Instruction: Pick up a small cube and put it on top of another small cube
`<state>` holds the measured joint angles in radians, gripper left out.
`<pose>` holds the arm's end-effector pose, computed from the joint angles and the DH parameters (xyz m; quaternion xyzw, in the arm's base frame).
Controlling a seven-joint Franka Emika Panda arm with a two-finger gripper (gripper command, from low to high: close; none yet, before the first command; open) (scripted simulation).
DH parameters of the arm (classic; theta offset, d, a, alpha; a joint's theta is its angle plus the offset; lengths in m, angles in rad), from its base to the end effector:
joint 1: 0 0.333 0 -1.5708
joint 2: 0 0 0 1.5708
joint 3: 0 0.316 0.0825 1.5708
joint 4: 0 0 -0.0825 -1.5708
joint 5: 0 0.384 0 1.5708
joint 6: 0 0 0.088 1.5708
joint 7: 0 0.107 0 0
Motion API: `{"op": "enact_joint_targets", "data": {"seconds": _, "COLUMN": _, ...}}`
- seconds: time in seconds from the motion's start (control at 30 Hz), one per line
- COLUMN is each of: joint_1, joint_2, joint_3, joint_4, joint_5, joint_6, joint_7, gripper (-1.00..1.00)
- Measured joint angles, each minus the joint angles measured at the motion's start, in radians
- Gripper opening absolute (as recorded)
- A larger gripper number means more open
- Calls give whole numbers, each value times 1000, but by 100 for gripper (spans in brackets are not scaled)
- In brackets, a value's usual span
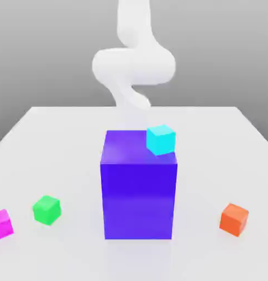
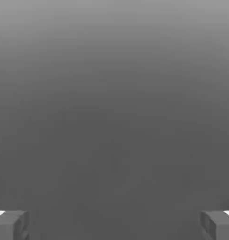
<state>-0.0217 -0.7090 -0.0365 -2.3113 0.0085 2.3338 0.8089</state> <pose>0.3795 -0.0268 0.6759 -0.8467 0.3939 -0.3264 0.1464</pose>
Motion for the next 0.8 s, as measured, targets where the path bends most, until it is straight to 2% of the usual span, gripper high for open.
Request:
{"op": "enact_joint_targets", "data": {"seconds": 0.57, "joint_1": -167, "joint_2": 621, "joint_3": -259, "joint_4": -77, "joint_5": 126, "joint_6": 230, "joint_7": 11, "gripper": 0}}
{"op": "enact_joint_targets", "data": {"seconds": 0.8, "joint_1": -285, "joint_2": 879, "joint_3": -306, "joint_4": -107, "joint_5": 208, "joint_6": 321, "joint_7": -5, "gripper": 0}}
